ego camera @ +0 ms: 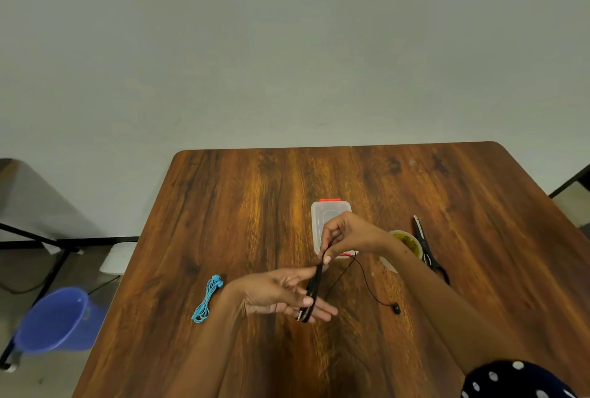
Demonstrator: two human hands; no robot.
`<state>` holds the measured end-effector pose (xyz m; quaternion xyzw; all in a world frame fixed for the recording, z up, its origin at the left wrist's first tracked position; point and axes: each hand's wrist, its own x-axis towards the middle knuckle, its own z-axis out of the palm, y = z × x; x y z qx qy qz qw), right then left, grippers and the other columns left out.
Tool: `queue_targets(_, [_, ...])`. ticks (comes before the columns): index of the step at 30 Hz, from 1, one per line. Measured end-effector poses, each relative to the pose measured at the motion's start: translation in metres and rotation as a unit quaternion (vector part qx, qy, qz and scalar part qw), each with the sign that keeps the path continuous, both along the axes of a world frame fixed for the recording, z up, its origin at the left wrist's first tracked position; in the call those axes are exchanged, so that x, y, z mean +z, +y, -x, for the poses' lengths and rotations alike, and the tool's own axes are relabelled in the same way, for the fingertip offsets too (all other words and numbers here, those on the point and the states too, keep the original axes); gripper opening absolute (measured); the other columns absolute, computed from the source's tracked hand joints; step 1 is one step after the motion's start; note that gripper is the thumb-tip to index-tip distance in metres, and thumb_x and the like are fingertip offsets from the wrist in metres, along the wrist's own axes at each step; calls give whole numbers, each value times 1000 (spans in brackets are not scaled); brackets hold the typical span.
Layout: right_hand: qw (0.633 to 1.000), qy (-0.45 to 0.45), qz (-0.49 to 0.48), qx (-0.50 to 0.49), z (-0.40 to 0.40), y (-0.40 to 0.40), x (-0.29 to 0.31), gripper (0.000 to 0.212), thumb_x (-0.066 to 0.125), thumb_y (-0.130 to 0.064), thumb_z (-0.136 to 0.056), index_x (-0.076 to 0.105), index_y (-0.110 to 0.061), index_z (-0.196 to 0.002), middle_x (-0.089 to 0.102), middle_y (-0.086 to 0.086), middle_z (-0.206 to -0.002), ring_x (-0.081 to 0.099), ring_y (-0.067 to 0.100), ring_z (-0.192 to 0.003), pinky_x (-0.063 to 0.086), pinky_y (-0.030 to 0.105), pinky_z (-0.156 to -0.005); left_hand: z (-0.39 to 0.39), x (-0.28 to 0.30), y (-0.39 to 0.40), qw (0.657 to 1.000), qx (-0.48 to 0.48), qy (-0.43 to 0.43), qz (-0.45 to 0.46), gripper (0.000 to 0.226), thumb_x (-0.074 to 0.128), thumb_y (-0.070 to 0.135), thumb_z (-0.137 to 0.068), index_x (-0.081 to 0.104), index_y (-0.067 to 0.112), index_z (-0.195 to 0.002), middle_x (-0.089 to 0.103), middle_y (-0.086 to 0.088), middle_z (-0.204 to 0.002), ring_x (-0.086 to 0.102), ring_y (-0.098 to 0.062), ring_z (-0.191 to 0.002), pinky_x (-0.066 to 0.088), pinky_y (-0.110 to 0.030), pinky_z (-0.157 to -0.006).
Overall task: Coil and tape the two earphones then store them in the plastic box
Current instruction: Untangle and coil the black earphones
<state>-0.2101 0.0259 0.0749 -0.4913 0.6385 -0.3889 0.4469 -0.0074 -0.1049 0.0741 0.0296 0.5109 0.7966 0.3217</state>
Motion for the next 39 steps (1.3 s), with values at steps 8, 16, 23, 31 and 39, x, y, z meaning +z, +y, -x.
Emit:
queue_targets(8, [981, -146, 60, -111, -18, 12, -24, 15, 73, 9, -73, 70, -5, -79, 73, 3, -80, 69, 15, -80, 55, 24, -76, 0, 0, -7, 999, 7, -8, -34, 67, 50, 6, -93, 20, 26, -148, 46, -30, -133, 62, -22, -113, 51, -28, -92])
queue_targets(16, [925, -246, 97, -273, -52, 9, -46, 17, 58, 1, -88, 69, -7, -78, 64, 5, -67, 56, 13, -58, 48, 20, -56, 5, 5, -5, 997, 64, 11, -32, 61, 50, 7, -94, 25, 32, -143, 51, -23, -134, 56, -26, -122, 48, -30, -97])
queue_targets(23, [907, -293, 42, -299, -84, 8, -56, 20, 53, -9, -94, 73, -8, -99, 71, 15, -94, 65, 20, -84, 53, 30, -75, 10, 0, -4, 975, 213, -33, -50, 63, 57, 1, -87, 30, 24, -140, 56, -25, -130, 55, -32, -122, 52, -33, -93])
queue_targets(31, [969, -12, 30, -244, -105, 1, -51, 20, 59, -8, -91, 72, -1, -78, 64, -16, -63, 56, -1, -59, 42, 12, -60, 18, -10, -8, 929, 366, -50, 2, 81, 47, -6, -91, -2, 18, -151, 63, -23, -119, 62, -28, -114, 57, -34, -81])
queue_targets(39, [970, 173, -15, -169, -111, 3, -40, 26, 54, -28, -95, 67, -15, -77, 64, -9, -68, 58, 0, -62, 45, 18, -64, 18, -20, -17, 886, 461, -44, 6, 81, 45, -6, -94, -7, 19, -151, 62, -24, -121, 62, -27, -114, 55, -30, -89])
